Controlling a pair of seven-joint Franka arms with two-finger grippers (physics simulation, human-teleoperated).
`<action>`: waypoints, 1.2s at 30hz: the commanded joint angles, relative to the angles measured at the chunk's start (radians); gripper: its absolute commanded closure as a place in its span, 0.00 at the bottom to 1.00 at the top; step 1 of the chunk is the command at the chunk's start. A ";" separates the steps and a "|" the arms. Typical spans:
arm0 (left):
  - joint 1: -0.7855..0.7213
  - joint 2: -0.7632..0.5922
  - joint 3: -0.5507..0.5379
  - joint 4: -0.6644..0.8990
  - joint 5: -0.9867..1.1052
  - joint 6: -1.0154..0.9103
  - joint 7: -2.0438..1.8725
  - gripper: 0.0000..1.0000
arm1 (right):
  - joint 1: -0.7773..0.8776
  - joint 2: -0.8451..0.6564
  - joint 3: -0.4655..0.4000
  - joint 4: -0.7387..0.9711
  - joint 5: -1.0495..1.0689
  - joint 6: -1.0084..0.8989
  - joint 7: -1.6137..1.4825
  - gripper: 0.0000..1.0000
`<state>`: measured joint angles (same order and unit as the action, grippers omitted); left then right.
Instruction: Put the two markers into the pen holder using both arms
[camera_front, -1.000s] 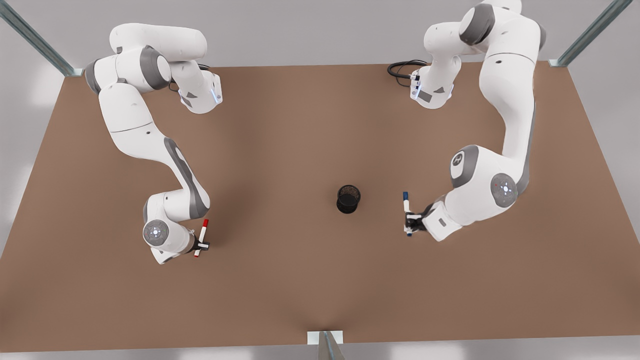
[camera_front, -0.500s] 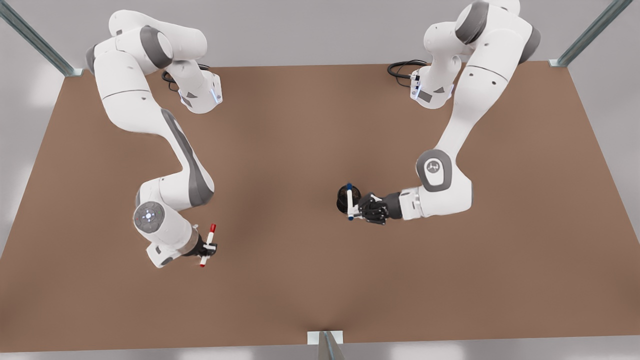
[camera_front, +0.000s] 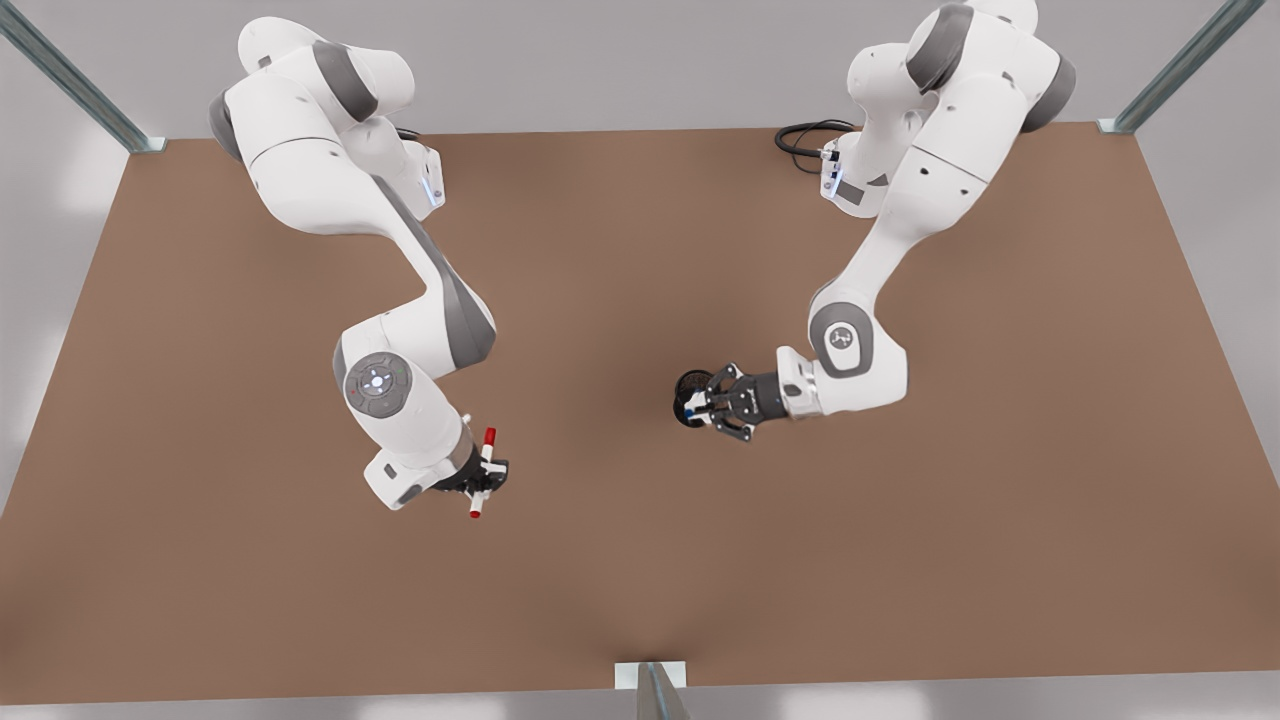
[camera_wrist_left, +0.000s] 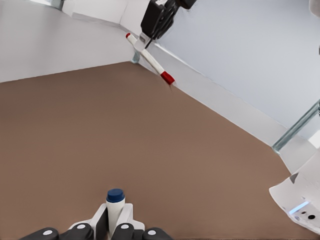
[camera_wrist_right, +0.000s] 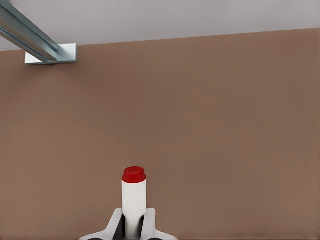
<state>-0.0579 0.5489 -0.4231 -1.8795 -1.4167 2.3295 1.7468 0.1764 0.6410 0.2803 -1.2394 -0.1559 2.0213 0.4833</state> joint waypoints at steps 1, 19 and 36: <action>-0.002 -0.001 0.000 -0.027 -0.053 0.002 0.833 0.79 | 0.000 -0.001 0.000 0.001 -0.010 -0.022 0.115 0.78; 0.253 -0.058 0.075 0.525 1.490 -0.492 -1.319 0.00 | 0.120 -0.009 0.054 0.054 -0.008 -0.021 0.333 0.78; -0.083 -0.196 0.484 0.576 1.444 -0.697 -2.098 0.00 | 0.328 0.114 0.080 0.090 -0.333 0.631 0.492 0.78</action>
<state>-0.1409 0.3523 0.0611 -1.3070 0.0239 1.6833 0.4848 0.5003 0.7467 0.3601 -1.1503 -0.3808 2.3824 0.7707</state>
